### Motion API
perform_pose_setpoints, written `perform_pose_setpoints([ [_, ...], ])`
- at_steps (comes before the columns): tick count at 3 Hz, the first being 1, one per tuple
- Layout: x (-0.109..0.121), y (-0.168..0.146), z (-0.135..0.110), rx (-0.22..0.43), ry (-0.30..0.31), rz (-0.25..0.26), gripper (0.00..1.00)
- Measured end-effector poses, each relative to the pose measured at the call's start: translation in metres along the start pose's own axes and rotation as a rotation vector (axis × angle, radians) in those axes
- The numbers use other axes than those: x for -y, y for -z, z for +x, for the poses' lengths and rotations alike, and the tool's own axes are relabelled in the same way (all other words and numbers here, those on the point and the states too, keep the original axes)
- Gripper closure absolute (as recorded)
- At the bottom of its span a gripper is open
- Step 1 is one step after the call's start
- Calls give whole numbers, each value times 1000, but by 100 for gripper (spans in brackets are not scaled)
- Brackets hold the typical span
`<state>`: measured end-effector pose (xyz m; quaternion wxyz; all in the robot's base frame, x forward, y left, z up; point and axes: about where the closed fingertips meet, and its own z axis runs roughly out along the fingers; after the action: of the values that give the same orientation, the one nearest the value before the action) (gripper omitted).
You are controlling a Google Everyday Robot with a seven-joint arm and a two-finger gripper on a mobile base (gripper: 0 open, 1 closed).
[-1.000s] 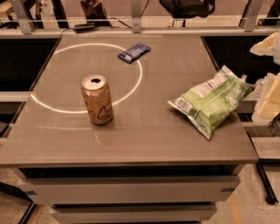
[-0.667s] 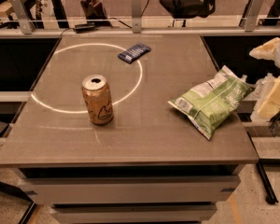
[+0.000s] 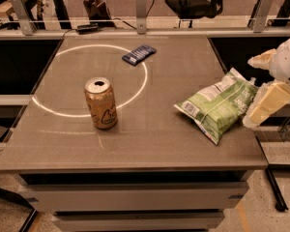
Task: Move green jalapeno chip bag near rxbar blueberry
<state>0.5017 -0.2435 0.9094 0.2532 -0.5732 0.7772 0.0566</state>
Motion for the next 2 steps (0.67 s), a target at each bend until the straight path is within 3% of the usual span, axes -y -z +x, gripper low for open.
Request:
perform_pose_setpoints([
  [1,0,0,0,0,0,0,0],
  [2,7,-13,9,-31,-40,16,0],
])
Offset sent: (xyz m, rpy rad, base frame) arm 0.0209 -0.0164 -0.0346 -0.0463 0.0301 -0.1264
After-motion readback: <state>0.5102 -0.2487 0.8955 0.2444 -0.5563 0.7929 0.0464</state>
